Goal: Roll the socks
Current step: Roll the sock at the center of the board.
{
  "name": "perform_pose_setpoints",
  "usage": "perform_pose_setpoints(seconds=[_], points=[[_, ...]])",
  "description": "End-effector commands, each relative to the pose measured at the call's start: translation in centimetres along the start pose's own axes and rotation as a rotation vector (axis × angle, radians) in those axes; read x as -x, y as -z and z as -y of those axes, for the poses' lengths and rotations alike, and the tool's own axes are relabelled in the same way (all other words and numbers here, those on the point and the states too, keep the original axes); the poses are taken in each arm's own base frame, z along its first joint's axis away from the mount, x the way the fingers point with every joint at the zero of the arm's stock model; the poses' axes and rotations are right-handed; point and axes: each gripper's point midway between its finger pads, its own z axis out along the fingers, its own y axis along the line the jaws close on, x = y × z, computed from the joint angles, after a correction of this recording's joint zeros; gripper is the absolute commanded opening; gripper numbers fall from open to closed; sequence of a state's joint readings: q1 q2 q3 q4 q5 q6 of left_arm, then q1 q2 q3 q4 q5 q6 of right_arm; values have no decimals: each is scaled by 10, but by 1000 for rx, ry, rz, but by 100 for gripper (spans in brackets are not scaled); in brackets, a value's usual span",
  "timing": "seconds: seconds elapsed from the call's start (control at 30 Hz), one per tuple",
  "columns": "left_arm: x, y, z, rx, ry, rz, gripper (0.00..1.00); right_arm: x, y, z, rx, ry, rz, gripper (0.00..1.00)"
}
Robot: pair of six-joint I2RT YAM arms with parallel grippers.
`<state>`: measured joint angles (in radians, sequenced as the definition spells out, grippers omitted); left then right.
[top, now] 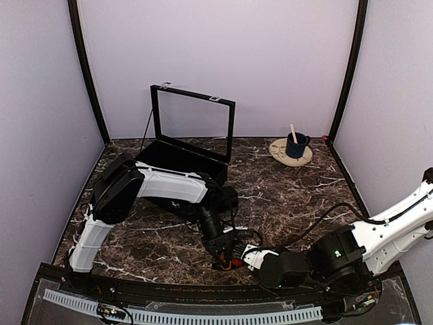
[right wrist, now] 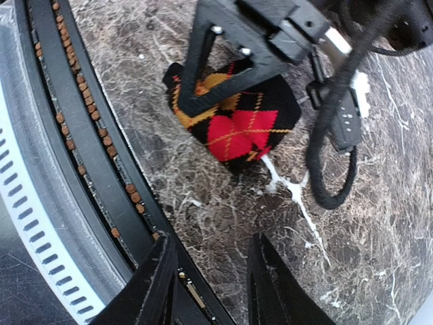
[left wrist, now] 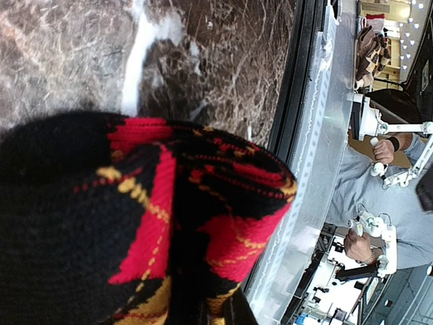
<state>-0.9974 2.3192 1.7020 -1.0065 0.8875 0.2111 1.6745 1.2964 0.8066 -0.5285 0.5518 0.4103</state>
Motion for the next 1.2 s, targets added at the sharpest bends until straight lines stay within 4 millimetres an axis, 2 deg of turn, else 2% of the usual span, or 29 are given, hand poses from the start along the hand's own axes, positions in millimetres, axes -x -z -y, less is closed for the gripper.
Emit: perform_pose_setpoints(seconds=[0.0,0.2,0.43,0.67,0.77,0.9,1.17], points=[[0,1,-1,-12,1,-13,0,7,3,-19,27,82,9,34],[-2,0,-4,-18,8,-25,0,8,-8,-42,79,201,-24,34],[0,0,-7,-30,16,-28,0,8,-28,-55,84,312,-54,35],[0,-2,-10,-35,20,-32,0,11,-51,-39,61,319,-85,35],[0,-2,-11,-36,24,-34,0,15,-55,-32,56,329,-85,36],[0,-2,-13,-41,28,-33,0,5,-68,-27,49,372,-134,37],[5,2,-15,-46,28,-20,0,-4,-81,-14,60,377,-173,36]])
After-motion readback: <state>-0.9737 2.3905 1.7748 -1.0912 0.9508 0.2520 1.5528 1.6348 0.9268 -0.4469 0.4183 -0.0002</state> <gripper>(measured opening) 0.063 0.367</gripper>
